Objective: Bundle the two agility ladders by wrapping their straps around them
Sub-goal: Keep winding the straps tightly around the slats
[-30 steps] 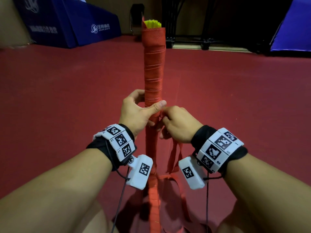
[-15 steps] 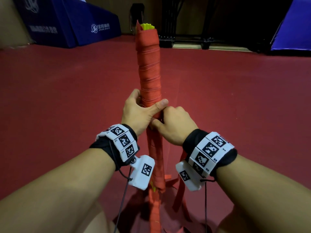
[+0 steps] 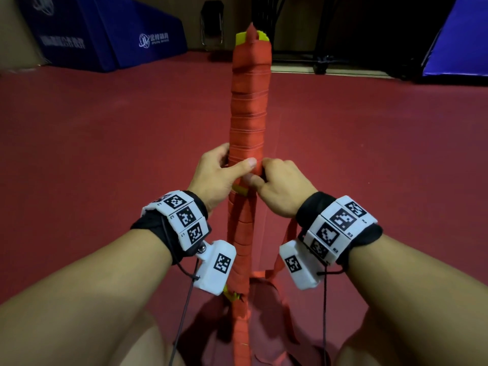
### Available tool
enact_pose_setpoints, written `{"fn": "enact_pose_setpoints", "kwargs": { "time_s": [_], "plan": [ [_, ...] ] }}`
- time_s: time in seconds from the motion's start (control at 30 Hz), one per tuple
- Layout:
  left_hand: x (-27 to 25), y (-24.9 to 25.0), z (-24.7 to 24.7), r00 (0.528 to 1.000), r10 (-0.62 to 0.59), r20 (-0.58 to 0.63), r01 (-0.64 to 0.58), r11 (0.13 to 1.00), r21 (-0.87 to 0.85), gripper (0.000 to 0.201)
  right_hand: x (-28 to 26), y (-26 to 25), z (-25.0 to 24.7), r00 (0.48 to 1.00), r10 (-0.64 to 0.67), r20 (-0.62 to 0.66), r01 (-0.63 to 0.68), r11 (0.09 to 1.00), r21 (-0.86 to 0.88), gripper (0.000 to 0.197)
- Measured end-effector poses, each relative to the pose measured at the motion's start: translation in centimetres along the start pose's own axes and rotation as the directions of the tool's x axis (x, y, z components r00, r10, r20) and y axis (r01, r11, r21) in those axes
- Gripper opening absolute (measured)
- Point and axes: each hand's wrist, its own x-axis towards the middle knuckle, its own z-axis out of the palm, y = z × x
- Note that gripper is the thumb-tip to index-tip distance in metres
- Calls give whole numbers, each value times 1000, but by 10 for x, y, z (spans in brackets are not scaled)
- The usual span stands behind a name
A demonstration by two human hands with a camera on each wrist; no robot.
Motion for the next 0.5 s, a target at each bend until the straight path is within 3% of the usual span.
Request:
{"fn": "enact_pose_setpoints", "kwargs": {
  "time_s": [0.17, 0.33, 0.5],
  "plan": [
    [2, -4, -7, 1000, 5, 15, -4, 999, -49, 25, 2, 1, -7, 1000, -4, 7, 4, 999, 46, 29],
    [3, -6, -4, 995, 27, -101, -29, 999, -22, 31, 1, 3, -7, 1000, -1, 6, 1, 1000, 22, 24],
    [7, -11, -4, 983, 74, -166, -72, 997, 18, 37, 1, 3, -4, 999, 39, -31, -41, 997, -72, 39]
  ]
}}
